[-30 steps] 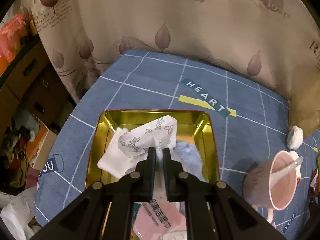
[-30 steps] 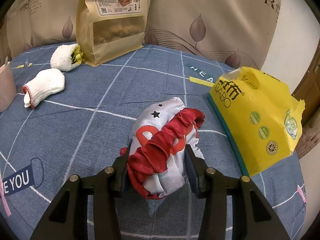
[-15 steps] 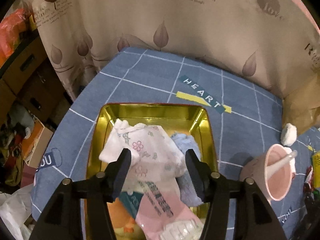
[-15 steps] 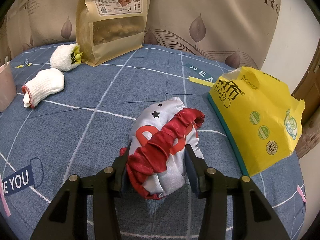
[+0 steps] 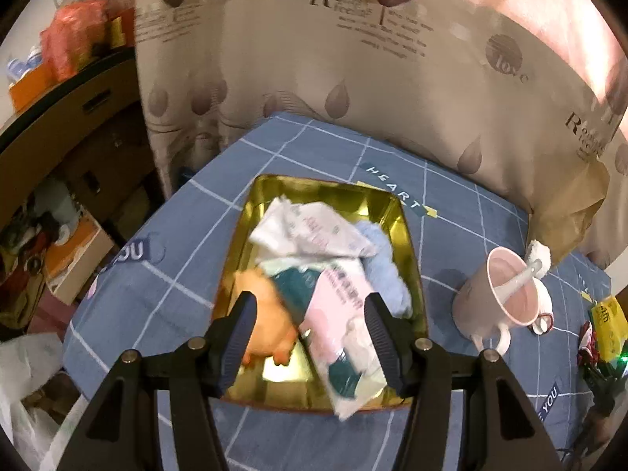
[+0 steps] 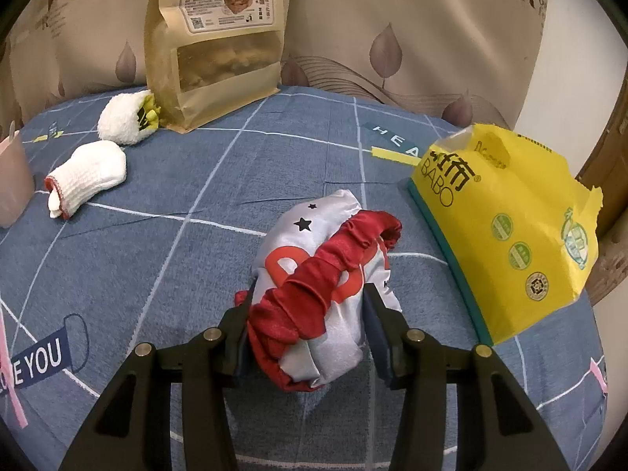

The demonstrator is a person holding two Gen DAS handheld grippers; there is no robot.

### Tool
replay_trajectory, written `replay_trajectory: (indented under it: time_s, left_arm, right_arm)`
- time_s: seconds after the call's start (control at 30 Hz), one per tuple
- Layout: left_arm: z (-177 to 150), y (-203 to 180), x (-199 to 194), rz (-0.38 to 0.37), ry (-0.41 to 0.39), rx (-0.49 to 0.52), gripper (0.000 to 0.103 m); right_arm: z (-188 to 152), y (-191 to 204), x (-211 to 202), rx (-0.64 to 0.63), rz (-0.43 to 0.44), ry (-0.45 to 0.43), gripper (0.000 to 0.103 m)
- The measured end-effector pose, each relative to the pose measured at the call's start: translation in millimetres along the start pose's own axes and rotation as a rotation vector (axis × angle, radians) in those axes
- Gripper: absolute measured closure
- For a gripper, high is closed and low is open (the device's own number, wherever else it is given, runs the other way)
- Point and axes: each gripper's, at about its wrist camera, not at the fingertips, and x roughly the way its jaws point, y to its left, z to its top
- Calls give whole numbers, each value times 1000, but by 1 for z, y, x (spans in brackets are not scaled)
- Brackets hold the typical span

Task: Organize soft objects
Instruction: 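Carry the red-and-white cloth into the gold tray and release with right tool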

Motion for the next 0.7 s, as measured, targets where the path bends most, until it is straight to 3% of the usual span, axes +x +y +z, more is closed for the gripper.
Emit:
replay_trajectory:
  time_s: [0.37, 0.7]
  left_arm:
    - [-29, -7, 4, 34, 7, 43, 45]
    - [-31, -1, 6, 84, -8, 29, 45]
  right_arm:
    - [5, 15, -7, 2, -82, -9, 68]
    - [33, 45, -40, -12, -6, -52, 70]
